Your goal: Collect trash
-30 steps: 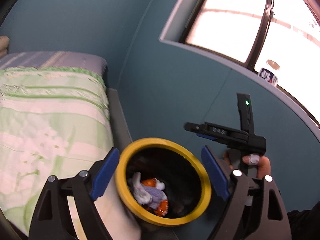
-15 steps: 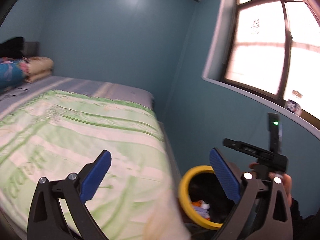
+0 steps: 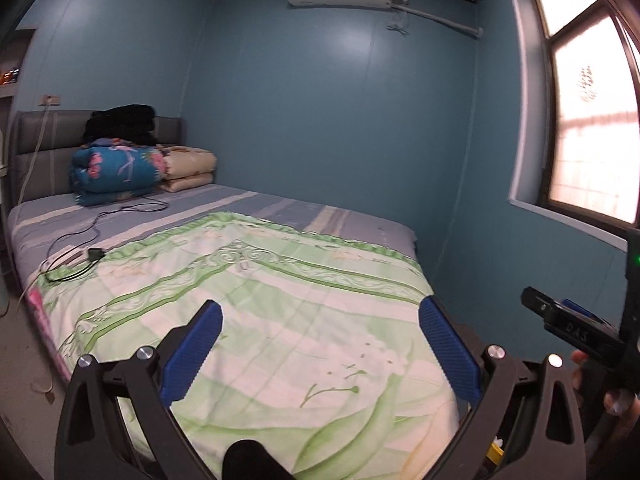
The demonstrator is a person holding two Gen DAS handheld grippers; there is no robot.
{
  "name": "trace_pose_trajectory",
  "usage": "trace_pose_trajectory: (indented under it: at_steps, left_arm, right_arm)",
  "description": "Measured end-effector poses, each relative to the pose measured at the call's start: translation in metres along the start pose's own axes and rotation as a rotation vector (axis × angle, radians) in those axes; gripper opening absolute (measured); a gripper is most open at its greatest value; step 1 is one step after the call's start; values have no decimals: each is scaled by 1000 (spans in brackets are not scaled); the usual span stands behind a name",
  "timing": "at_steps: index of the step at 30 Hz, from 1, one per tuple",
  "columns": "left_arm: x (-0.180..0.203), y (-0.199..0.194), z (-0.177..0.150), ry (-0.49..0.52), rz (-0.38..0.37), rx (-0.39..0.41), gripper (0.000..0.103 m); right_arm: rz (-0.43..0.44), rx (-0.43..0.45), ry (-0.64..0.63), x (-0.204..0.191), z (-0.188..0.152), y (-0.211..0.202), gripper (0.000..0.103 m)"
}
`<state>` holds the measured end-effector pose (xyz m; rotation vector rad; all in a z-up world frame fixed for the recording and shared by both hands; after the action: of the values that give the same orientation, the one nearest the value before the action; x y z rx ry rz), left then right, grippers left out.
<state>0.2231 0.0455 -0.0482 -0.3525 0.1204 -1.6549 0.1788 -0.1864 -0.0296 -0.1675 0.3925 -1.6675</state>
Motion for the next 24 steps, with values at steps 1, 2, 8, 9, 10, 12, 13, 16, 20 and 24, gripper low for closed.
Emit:
trace_pose_trajectory:
  at_steps: [1,2,8,9,10,12,13,16,20,24]
  left_arm:
    - [-5,-2,0,-4,15,4,95]
    - [-9,-5,-1,-7,30,9,95]
    - [-23,-22,-5,-28,65,32,95]
    - [-23,-25,-5,-25,70,36,95]
    - [-23,-27,-6,-22,71,39,95]
    - [-23,-30,-7,-24,71,44,95]
    - [-23,-31,-8,-27,71,42,95]
    - [-22,-32,-12,-39,58,32,95]
    - [-21,-32,-15,-37,59,29,95]
    - [-20,-34,-14,-43,57,34,95]
  right_arm:
    - [2,1,1,-3,-2,-2,95]
    - [6,-3,5,-6,-4,-3,95]
    - [13,-22,-8,-14,-21,-3,95]
    - [17,-30,-7,-15,-24,-3,95]
    - [19,-35,-6,-16,-26,-3,95]
    - [19,-40,-1,-17,-30,-3,95]
    - [19,-40,0,-17,-31,-2,95]
    - [15,-42,-5,-19,-35,-3,95]
    - [6,-30,-18,-21,-39,-3,95]
    - [3,-22,-22,-22,-39,-3,95]
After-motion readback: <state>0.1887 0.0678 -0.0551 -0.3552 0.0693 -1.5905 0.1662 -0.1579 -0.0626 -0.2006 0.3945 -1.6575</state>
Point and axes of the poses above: each gripper's, at about its wrist camera, not at the fingertips, and y roughly the way its jaws point, x to its right, z to its top, the point moved 10 cm from there along y, roughly the way its jaws point, and after that the axes turned 2 degrees about y, right-handed, at the moved point
